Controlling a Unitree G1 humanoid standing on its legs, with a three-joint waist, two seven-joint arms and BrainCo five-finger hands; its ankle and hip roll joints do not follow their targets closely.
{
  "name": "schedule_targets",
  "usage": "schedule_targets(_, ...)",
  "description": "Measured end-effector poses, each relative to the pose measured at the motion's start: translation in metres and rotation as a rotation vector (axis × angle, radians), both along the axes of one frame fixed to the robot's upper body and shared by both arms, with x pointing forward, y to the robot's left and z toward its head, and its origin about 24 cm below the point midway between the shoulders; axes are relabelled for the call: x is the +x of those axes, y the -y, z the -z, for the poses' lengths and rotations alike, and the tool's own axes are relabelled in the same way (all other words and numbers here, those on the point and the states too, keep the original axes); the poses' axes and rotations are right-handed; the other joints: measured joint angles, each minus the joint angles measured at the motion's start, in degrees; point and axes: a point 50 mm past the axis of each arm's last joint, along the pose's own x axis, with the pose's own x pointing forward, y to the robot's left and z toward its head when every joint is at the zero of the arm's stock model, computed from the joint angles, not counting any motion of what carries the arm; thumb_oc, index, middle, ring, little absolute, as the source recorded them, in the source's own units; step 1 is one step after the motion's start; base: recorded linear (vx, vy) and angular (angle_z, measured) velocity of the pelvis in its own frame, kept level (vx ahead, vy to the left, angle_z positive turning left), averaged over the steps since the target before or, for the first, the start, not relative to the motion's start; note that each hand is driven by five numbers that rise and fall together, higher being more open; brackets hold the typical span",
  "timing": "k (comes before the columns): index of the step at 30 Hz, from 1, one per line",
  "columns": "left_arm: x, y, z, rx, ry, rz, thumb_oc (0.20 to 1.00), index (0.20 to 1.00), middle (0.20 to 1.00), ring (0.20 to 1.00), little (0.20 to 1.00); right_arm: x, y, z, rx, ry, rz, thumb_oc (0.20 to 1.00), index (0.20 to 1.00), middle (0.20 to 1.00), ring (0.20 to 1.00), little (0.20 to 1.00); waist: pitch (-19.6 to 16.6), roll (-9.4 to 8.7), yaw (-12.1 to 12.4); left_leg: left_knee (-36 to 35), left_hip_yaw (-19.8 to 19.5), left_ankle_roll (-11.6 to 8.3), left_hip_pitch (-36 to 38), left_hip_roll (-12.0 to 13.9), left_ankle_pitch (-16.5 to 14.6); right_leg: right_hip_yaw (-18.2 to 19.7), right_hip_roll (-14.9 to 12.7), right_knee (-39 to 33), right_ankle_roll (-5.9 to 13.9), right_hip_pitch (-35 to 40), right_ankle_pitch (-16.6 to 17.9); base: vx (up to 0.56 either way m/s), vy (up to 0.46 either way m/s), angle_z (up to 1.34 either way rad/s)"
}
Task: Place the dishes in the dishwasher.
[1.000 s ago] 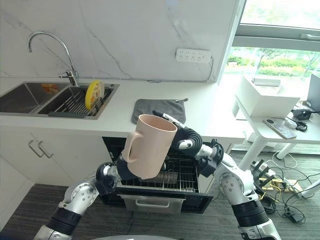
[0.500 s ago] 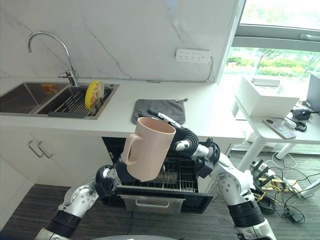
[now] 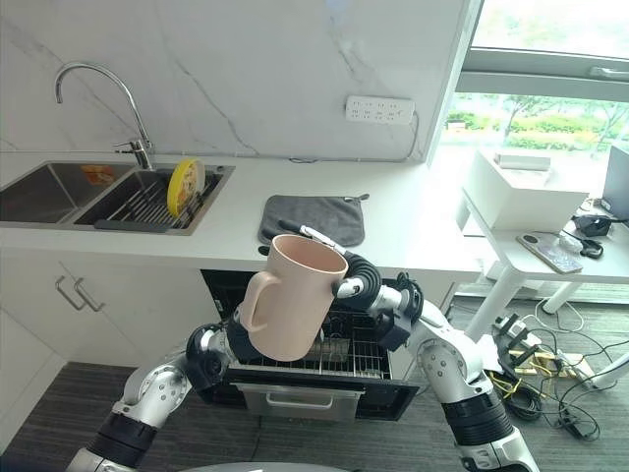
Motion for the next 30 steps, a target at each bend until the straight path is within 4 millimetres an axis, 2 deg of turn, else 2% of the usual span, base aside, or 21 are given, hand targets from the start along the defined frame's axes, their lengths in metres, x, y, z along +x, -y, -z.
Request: schedule_targets(30,0.0000,-0.0013,0.0006,0.003,-0.003,-0.008,0.200,0.200,0.200,0.200,0.200,0.0000,-0.0002,0.0023,-0.031,-0.008,-0.004,1.000,1.000,1.000,1.000,1.000,0.01,-0.02,0.49,0.00,0.00,-0.01,0.00,0.01,-0.01,0.00,0.00,0.00,0.00,-0.01,-0.01,0.00,0.000,0.00)
